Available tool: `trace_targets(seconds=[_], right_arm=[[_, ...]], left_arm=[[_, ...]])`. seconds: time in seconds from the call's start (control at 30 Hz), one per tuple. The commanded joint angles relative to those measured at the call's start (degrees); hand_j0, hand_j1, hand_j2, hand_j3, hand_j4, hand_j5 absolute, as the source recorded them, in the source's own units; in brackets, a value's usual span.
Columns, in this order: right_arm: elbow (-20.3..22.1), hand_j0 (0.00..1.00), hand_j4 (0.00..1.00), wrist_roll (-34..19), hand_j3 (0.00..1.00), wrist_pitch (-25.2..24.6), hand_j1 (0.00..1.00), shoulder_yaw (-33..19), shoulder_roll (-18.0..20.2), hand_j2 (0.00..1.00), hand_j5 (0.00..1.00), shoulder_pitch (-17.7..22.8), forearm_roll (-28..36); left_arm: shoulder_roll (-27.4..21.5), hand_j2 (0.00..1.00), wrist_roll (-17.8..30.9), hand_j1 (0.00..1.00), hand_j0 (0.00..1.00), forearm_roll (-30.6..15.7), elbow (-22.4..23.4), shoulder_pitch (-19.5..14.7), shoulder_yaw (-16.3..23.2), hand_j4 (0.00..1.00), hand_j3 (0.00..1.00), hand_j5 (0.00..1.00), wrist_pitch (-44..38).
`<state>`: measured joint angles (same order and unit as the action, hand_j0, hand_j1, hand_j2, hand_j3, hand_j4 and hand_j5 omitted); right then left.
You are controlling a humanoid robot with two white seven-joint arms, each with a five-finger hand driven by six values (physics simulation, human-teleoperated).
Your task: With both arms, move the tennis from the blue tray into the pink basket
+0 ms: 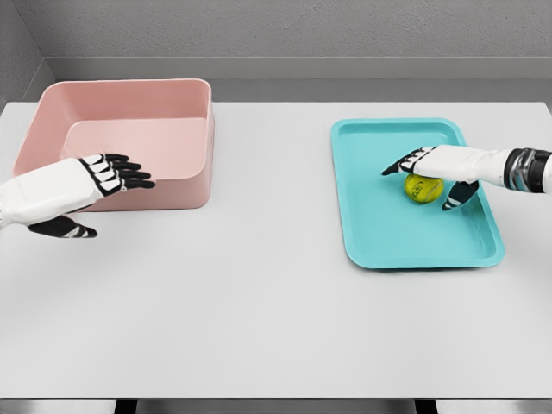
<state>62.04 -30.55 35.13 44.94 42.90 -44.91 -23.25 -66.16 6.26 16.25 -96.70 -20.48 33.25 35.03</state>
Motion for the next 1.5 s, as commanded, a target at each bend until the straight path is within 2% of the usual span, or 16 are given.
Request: trace_targets(seconds=[0.0,0.47,0.6,0.9,0.93,1.0,1.3,1.47], right_arm=[[-0.70,1.00,1.00,-0.03,1.00,-0.13,1.00,-0.11,-0.10,1.00,1.00,0.00,0.31],[-0.61,1.00,1.00,-0.12,1.00,-0.13,1.00,-0.11,-0.10,1.00,1.00,0.00,0.31],[-0.70,0.87,0.87,-0.56,0.87,-0.13,0.87,-0.11,-0.10,0.87,0.87,0.00,0.31],[-0.78,0.64,0.64,-1.26,0.64,-0.13,0.64,-0.11,-0.10,0.64,0.64,0.09,0.31],[-0.78,0.64,0.64,-1.26,0.64,-0.13,0.64,-0.11,-0.10,0.64,0.64,0.09,0.31],[-0.78,0.56,0.56,-1.35,0.56,-0.13,0.56,-0.20,-0.10,0.56,0.56,0.09,0.31],[-0.61,0.56,0.56,-1.27,0.56,-0.13,0.56,-0.38,-0.19,0.56,0.56,0.00,0.40],[2.64,0.53,0.53,-1.18,0.53,-0.13,0.53,-0.73,-0.10,0.53,0.53,-1.67,0.66]], left_arm=[[-0.11,1.00,0.15,1.00,1.00,-3.42,0.19,0.00,1.46,1.00,1.00,1.00,-0.03],[-0.02,1.00,0.42,1.00,1.00,-4.91,1.69,0.53,2.17,1.00,1.00,1.00,-0.03],[-0.20,1.00,0.59,1.00,1.00,-5.09,1.69,0.53,2.08,1.00,1.00,1.00,-0.03],[0.07,1.00,2.97,1.00,1.00,-4.47,2.48,0.53,2.08,1.00,1.00,1.00,-0.03],[0.07,1.00,2.97,1.00,1.00,-5.09,3.01,0.44,1.99,1.00,1.00,1.00,-0.03],[-0.02,1.00,2.97,1.00,1.00,-5.62,3.80,0.35,1.99,1.00,1.00,1.00,-0.03],[1.12,1.00,3.05,1.00,1.00,-4.83,5.99,-1.32,1.82,1.00,1.00,1.00,-0.03],[2.17,1.00,3.67,1.00,1.00,-4.74,6.79,-1.93,1.90,1.00,1.00,1.00,-0.03]])
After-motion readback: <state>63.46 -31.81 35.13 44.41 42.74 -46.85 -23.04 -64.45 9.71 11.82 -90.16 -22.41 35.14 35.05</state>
